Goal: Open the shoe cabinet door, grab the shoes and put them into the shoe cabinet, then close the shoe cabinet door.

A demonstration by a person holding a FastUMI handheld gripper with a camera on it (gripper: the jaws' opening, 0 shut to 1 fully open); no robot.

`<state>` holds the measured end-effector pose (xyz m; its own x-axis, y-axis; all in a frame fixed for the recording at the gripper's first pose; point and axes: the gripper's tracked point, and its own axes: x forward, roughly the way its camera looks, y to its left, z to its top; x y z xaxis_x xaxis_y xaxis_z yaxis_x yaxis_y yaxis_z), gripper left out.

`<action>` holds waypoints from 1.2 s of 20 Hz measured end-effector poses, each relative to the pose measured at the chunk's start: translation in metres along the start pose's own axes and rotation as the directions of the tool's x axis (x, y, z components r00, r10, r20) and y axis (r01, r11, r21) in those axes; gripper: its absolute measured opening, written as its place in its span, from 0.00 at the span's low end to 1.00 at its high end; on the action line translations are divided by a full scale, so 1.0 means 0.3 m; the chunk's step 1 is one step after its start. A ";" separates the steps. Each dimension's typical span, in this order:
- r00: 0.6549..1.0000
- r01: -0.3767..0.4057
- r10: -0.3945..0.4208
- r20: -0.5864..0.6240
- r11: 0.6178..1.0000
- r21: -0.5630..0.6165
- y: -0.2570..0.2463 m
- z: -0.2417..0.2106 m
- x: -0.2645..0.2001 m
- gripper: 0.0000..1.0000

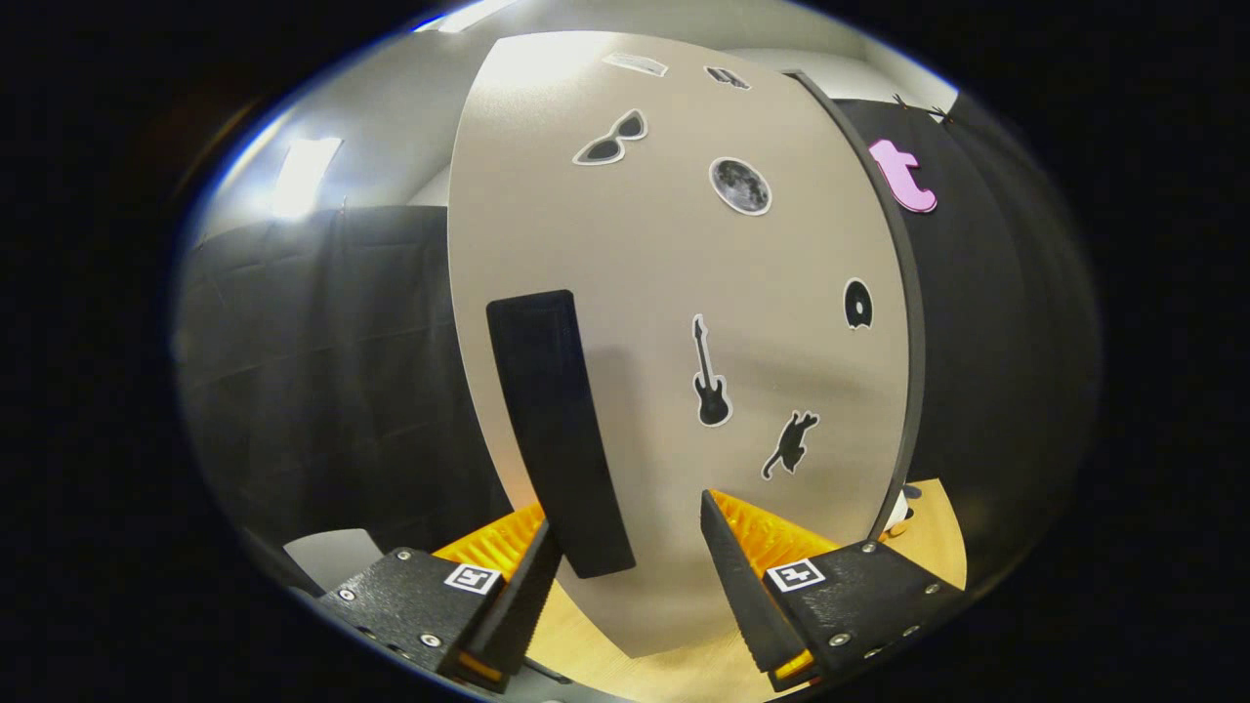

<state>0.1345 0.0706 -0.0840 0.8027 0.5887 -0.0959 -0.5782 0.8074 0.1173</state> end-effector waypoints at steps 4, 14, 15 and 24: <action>1.000 0.015 -0.015 -0.001 0.998 -0.054 0.046 0.024 0.100 0.92; 0.998 0.060 -0.060 0.012 0.995 -0.082 0.123 -0.002 0.133 0.94; 0.998 0.062 -0.061 0.011 0.994 -0.089 0.127 -0.005 0.132 0.94; 0.989 0.150 -0.149 0.022 0.984 -0.101 0.130 -0.026 0.193 0.95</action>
<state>0.1573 0.1366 -0.0926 0.8827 0.4612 -0.0907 -0.4629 0.8864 0.0015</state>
